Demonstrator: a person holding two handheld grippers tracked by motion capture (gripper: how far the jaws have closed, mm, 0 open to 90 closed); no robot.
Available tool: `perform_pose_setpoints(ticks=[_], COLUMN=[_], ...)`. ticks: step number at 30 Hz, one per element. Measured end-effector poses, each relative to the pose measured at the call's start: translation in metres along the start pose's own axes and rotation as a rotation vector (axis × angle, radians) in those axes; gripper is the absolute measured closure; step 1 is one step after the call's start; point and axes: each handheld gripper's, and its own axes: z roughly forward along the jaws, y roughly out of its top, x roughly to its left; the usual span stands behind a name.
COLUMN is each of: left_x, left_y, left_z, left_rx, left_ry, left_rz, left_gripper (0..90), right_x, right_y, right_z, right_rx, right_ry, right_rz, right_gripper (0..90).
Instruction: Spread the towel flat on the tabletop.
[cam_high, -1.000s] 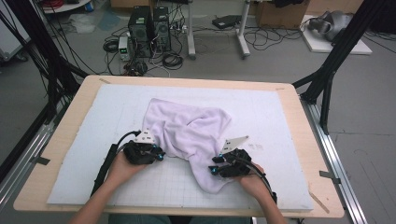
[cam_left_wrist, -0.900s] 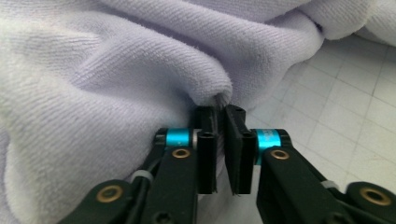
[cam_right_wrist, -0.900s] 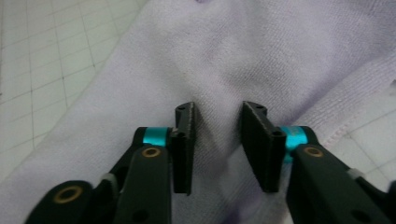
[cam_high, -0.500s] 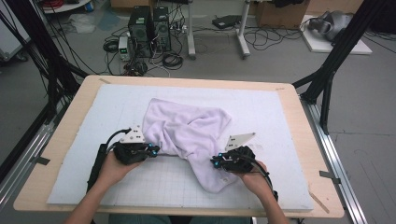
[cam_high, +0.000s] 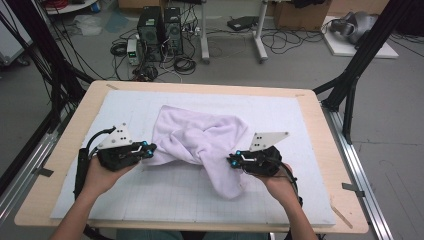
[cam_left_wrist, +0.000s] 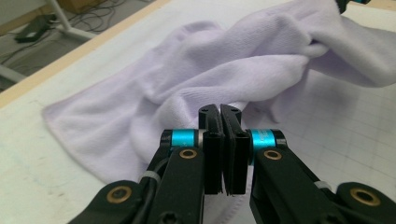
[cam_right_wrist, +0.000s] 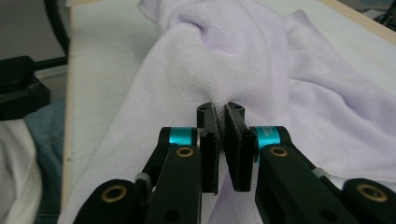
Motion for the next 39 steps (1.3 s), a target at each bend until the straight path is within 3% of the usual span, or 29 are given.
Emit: perform_pose_setpoints(ticks=[5,6,11,15,18,22,25,29,33,39], left_x=[0.020,0.024,0.039,0.050,0.051,0.046,0.040,0.027,0.013,0.014], left_y=[-0.021,-0.023,-0.030,-0.033,-0.032,-0.026,-0.021,-0.018,-0.023,-0.038], left_z=[0.045,0.054,0.088,0.095,0.089,0.073,0.056,0.039,0.037,0.059], left_rx=[0.116,0.137,0.170,0.150,0.142,0.101,0.065,0.054,0.103,0.186], left_ry=[0.009,0.014,-0.002,-0.019,-0.023,-0.020,-0.023,-0.044,-0.054,-0.067], left_rz=[-0.066,-0.064,-0.101,-0.154,-0.156,-0.151,-0.143,-0.109,-0.062,-0.084], left_gripper=[87.4,87.4,87.3,87.0,84.8,74.8,70.6,69.9,70.0,67.6], right_x=[-0.032,-0.040,-0.068,-0.082,-0.081,-0.074,-0.065,-0.049,-0.032,-0.018], right_y=[-0.011,-0.013,-0.029,-0.042,-0.041,-0.034,-0.029,-0.021,-0.014,-0.016], right_z=[0.017,0.022,0.047,0.063,0.063,0.050,0.037,0.024,0.019,0.031], right_rx=[0.055,0.067,0.127,0.188,0.182,0.148,0.112,0.079,0.085,0.102], right_ry=[-0.059,-0.067,-0.092,-0.092,-0.100,-0.115,-0.118,-0.109,-0.089,-0.035], right_rz=[0.084,0.097,0.182,0.226,0.224,0.206,0.181,0.128,0.076,0.076], right_gripper=[85.0,84.9,84.9,85.2,84.3,80.6,77.7,75.9,70.2,54.2])
